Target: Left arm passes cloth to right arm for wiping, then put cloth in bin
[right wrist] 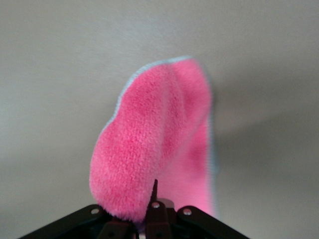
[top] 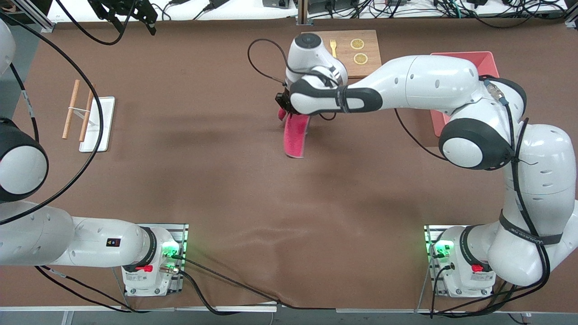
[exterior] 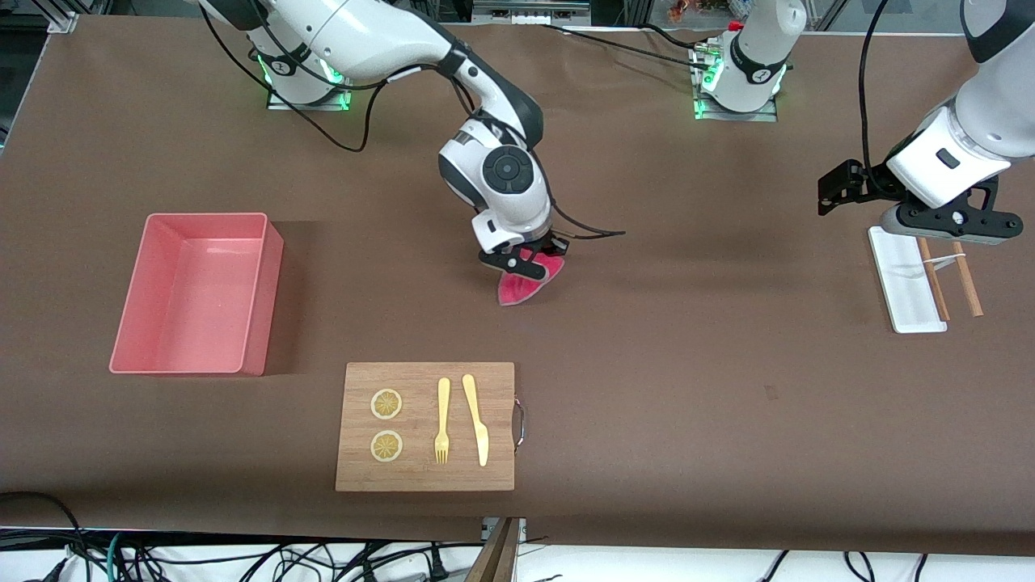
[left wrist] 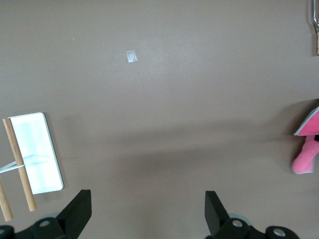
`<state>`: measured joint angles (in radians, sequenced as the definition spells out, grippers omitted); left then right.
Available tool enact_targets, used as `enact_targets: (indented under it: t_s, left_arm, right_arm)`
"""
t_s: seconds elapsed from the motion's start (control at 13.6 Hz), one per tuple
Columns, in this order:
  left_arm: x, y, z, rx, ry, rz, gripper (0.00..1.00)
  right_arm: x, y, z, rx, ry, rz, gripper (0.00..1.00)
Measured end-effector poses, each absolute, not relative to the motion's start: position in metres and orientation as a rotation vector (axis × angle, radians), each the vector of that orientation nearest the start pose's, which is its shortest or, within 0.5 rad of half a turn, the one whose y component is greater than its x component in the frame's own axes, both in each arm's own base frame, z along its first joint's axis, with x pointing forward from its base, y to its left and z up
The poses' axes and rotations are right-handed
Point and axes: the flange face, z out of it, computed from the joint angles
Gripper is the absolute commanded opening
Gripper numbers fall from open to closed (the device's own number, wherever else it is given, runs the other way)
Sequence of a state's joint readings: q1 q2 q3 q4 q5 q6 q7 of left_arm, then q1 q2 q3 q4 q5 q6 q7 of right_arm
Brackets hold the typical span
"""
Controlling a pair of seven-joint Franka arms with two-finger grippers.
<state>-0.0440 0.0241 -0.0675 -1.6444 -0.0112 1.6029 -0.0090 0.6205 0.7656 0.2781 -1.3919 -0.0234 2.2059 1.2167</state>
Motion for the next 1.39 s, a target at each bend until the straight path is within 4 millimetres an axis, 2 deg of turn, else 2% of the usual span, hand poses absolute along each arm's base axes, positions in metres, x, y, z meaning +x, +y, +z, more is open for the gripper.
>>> enact_targets:
  t_s: [0.15, 0.22, 0.29, 0.44, 0.59, 0.73, 0.88, 1.03, 1.25, 1.39]
  left_arm:
    - [0.558, -0.064, 0.579, -3.145, 0.162, 0.105, 1.00]
    - [0.558, -0.064, 0.579, -3.144, 0.162, 0.105, 1.00]
    - [0.558, -0.064, 0.579, -3.144, 0.162, 0.105, 1.00]
    - [0.558, -0.064, 0.578, -3.144, 0.162, 0.106, 1.00]
    - [0.558, -0.064, 0.578, -3.144, 0.162, 0.106, 1.00]
    - [0.558, -0.064, 0.578, -3.144, 0.163, 0.106, 1.00]
    - [0.558, -0.066, 0.578, -3.144, 0.169, 0.106, 1.00]
    - [0.558, -0.068, 0.578, -3.144, 0.173, 0.106, 1.00]
    - [0.557, -0.069, 0.578, -3.144, 0.176, 0.106, 1.00]
    - [0.557, -0.069, 0.578, -3.144, 0.178, 0.106, 1.00]
  right_arm:
    - [0.517, 0.535, 0.310, -2.902, 0.628, 0.201, 0.00]
    - [0.529, 0.521, 0.316, -2.909, 0.631, 0.217, 0.00]
    - [0.540, 0.503, 0.311, -2.929, 0.618, 0.240, 0.00]
    - [0.559, 0.464, 0.282, -2.972, 0.571, 0.297, 0.00]
    - [0.566, 0.427, 0.246, -3.015, 0.516, 0.366, 0.00]
    - [0.577, 0.387, 0.226, -3.044, 0.411, 0.408, 0.00]
    - [0.594, 0.329, 0.218, -3.052, 0.261, 0.431, 0.00]
    - [0.608, 0.255, 0.218, -3.043, 0.096, 0.447, 0.00]
    - [0.618, 0.142, 0.216, -3.029, -0.151, 0.457, 0.00]
    - [0.623, 0.084, 0.217, -3.014, -0.288, 0.446, 0.00]
